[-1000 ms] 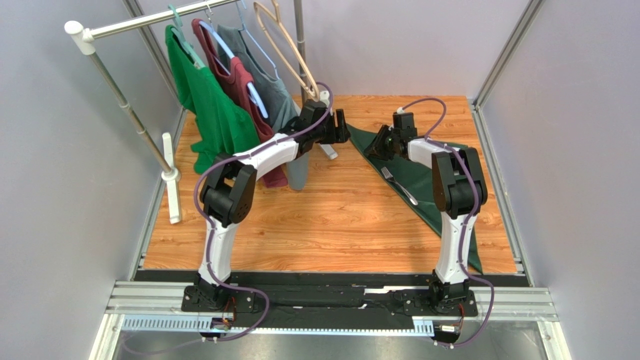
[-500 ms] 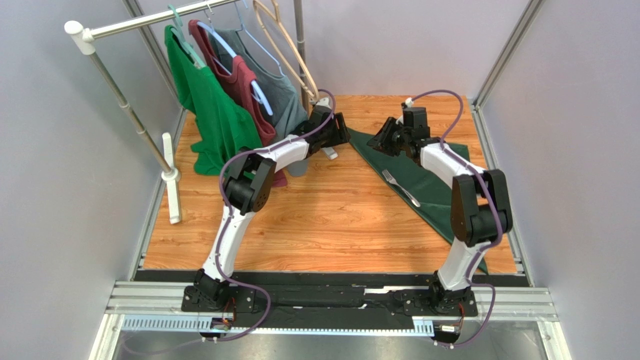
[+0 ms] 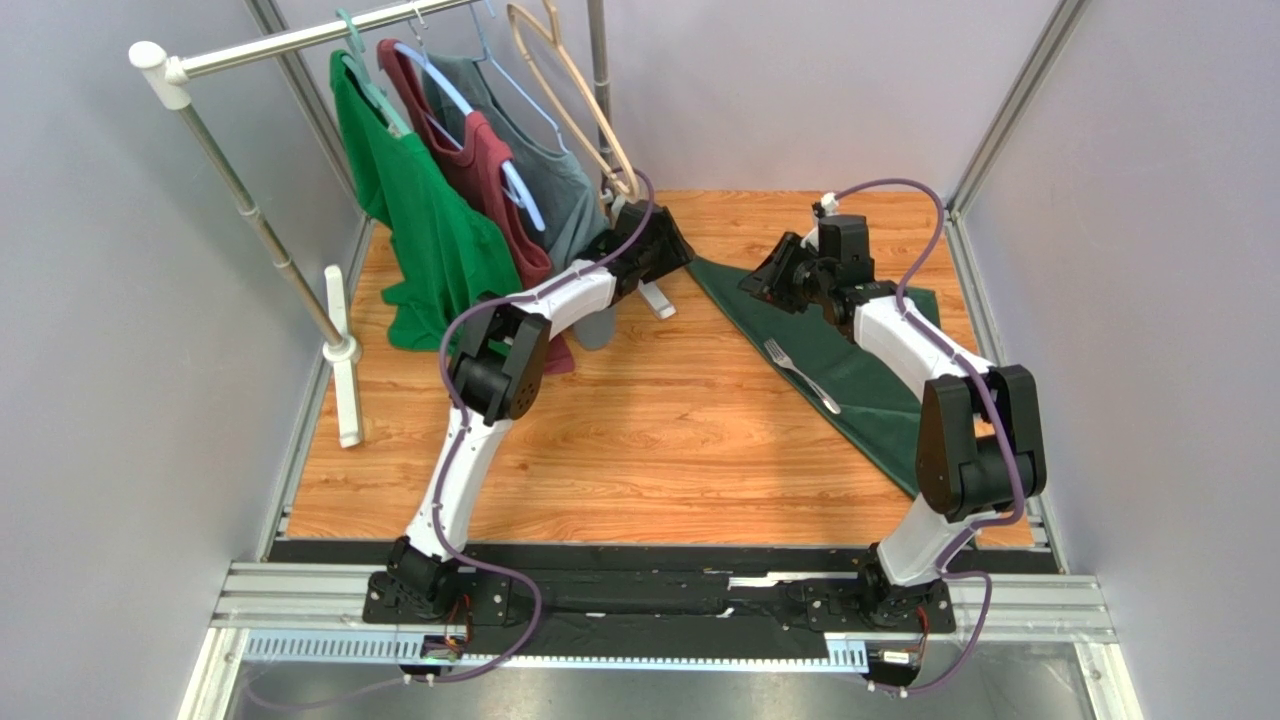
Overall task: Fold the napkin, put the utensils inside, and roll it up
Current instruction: Fold the napkin
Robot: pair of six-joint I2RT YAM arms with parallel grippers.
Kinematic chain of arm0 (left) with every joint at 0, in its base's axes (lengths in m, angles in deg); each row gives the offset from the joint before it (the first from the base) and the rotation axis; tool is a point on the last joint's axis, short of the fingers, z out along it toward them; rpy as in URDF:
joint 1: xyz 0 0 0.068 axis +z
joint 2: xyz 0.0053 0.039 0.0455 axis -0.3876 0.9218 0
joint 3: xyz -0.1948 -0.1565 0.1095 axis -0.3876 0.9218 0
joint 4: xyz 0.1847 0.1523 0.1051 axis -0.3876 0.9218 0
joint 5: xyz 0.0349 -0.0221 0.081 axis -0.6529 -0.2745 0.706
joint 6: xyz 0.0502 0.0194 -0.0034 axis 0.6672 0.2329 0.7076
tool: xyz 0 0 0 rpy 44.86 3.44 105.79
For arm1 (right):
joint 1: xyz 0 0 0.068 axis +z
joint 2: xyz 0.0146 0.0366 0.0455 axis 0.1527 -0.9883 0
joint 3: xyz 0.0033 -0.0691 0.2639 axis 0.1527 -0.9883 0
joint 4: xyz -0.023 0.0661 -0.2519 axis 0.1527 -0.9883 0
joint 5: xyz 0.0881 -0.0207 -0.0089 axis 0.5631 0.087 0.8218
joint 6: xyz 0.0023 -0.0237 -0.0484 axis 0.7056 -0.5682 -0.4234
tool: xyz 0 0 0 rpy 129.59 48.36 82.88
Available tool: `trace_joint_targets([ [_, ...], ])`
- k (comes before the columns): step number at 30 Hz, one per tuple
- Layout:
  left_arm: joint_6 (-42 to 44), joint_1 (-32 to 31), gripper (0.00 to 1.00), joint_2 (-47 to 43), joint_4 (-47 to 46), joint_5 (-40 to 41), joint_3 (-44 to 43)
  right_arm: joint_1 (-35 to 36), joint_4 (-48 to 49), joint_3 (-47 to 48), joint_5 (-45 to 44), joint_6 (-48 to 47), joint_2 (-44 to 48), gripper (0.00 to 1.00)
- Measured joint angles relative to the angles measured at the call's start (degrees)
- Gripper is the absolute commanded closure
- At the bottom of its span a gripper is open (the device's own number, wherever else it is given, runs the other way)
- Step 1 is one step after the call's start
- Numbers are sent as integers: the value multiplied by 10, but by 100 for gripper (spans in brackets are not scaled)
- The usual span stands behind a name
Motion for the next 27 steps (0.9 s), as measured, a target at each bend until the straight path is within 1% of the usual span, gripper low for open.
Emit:
trace_joint_targets([
  [3,-15,0,40,13,15,4,-19,0,-2,-3,4,0,4,68],
  [11,-54,0,41,62,73,6,-88,0,-2,-4,12,0,36,67],
  [19,-102,2,45,70,77,-1,-96,0,-2,-4,21,2,58,67],
  [23,-116,2,52,70,77,0,-96,0,-2,-4,24,2,62,67],
  [27,-123,2,54,73,77,-1,-96,0,-2,-4,28,3,62,67],
])
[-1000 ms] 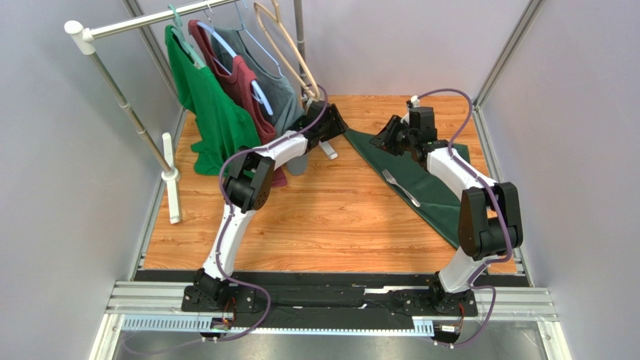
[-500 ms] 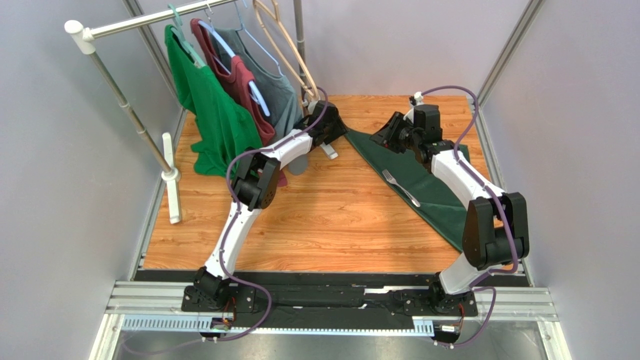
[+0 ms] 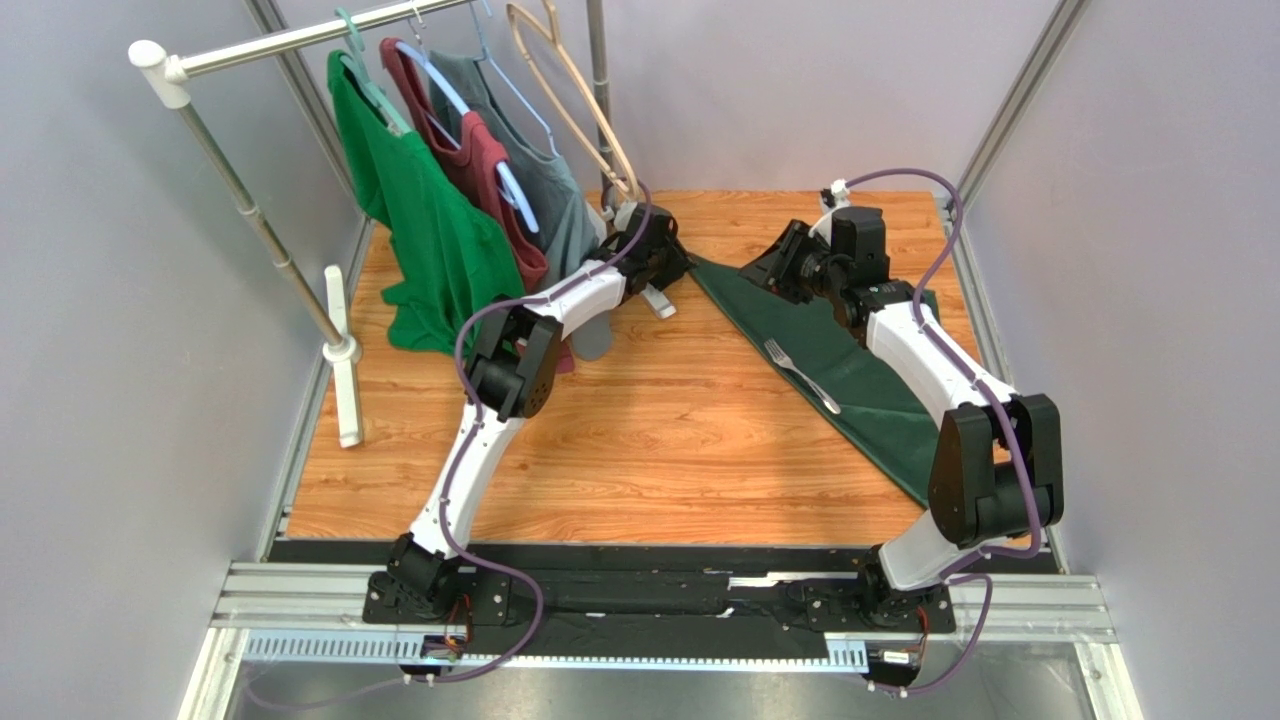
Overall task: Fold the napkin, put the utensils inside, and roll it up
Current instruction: Fold the napkin
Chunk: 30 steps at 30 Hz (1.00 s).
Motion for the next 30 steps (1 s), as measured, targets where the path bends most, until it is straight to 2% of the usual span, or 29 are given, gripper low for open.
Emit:
trace_joint_targets([
  [5,-3,0,62,3,-4,0,0,0,0,0,6,2,0,67],
  [13,-8,1,67,11,-23,-7,0,0,0,0,14,2,8,67],
  [16,-10,2,73,13,-29,-9,0,0,0,0,17,2,12,67],
  [17,-11,2,78,14,-29,-9,0,0,0,0,17,2,12,66],
  [23,-14,3,92,19,-36,-16,0,0,-1,-6,19,2,12,66],
  [25,-15,4,99,19,-47,-20,4,0,-2,-9,19,2,12,67],
  [30,-18,9,100,19,-112,-50,36,-1,-20,-14,9,-5,20,67],
])
